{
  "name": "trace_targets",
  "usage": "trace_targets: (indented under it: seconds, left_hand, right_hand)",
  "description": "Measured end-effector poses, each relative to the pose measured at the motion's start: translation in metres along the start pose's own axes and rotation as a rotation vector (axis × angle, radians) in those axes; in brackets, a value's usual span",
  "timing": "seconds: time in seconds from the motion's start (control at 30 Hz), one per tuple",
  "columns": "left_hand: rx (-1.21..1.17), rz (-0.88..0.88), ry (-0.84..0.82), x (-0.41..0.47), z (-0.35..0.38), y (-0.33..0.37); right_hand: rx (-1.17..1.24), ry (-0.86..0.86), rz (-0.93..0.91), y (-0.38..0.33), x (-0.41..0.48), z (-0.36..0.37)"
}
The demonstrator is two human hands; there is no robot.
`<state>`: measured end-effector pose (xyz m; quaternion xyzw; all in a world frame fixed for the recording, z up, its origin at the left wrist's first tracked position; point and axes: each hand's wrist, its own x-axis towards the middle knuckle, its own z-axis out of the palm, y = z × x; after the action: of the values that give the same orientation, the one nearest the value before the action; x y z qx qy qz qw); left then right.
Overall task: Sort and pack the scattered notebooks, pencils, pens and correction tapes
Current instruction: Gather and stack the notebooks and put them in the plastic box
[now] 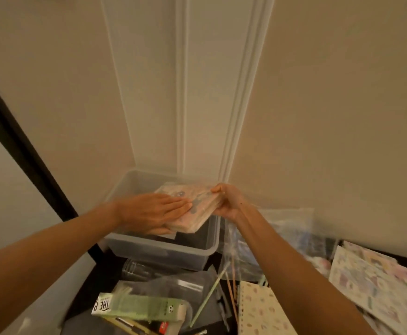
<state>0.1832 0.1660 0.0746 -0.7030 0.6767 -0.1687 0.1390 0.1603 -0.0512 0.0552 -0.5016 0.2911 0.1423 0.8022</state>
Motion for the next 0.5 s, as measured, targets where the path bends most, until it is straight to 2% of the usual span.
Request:
trace_targets:
  seconds: [0.33,0.5]
  left_hand:
    - [-0.002,0.024,-0.168,-0.028,0.072,-0.023]
    - [-0.027,0.057,-0.159,-0.011,0.105,-0.007]
  right_hand:
    - [-0.090,0.041,0.170,0.032,0.082,0.037]
    - [-0.095,0.148,0.169,0.044,0.106,0.038]
